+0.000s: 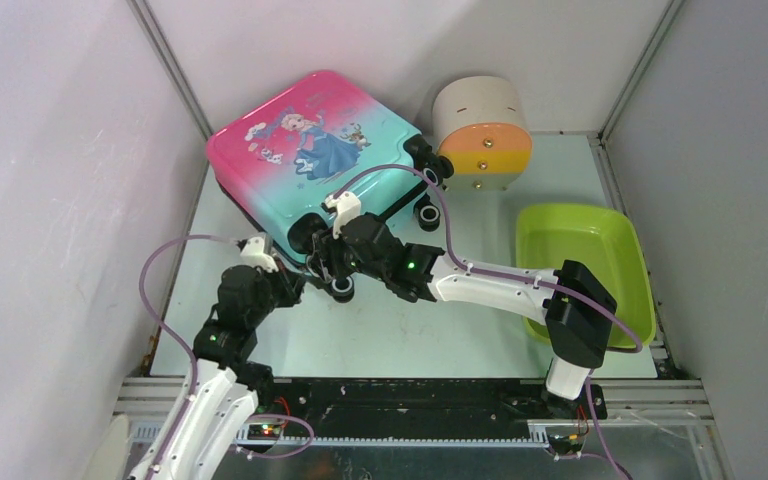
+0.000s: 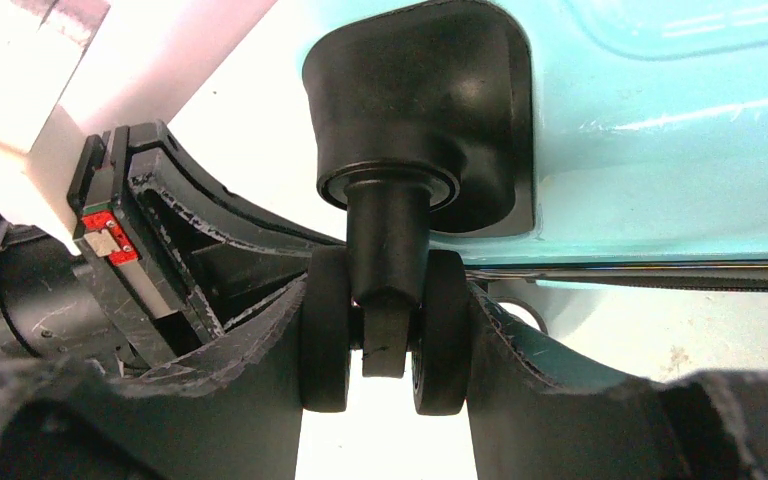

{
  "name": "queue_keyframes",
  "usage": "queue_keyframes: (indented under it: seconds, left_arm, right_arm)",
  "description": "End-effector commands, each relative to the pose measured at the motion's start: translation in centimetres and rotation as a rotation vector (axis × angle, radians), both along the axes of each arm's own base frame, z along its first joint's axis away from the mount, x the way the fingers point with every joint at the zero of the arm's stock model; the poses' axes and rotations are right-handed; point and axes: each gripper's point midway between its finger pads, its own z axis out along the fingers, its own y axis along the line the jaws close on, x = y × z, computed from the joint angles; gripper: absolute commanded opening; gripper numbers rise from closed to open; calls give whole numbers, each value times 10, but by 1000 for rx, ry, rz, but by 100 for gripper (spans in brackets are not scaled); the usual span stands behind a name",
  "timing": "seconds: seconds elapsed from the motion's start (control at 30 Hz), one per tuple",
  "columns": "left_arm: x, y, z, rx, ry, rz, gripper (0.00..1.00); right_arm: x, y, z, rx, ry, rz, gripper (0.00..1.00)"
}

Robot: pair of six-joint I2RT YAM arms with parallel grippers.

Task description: Open, take out, and arrange the luggage

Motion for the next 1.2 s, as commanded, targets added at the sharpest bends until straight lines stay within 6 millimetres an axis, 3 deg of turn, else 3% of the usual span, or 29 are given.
queue_keyframes:
  seconds: [0.0,0.53,0.6,0.73,0.8,0.97,1.0,1.13,1.17]
  left_arm:
    - [-9,-32,28,-165,-76,-102,0]
    - [-17,-62,26,-344,-99,-198,0]
    - [-17,-61,27,-343,-100,-193,0]
    - [-17,-60,26,-336,-96,-185,0]
    - [-16,-60,24,-340,-88,-182,0]
    - [-14,-60,27,-348,-89,-175,0]
    - [-13,-60,29,-353,-93,-166,0]
    - [-11,-62,34,-368,-88,-167,0]
    - [-11,-62,34,-371,-85,-167,0]
  right_arm:
    - [25,10,68,231,-97,-82,0]
    - [26,10,63,254,-34,-104,2]
    - [25,8,58,241,-6,-107,14]
    - [15,2,54,204,31,-83,49]
    - [10,-4,51,176,53,-79,61]
    - [1,-19,62,203,79,-56,83]
    - [-3,-20,56,210,92,-35,90]
    - [-10,-35,52,253,124,-35,95]
    - [-11,-39,41,248,145,-45,94]
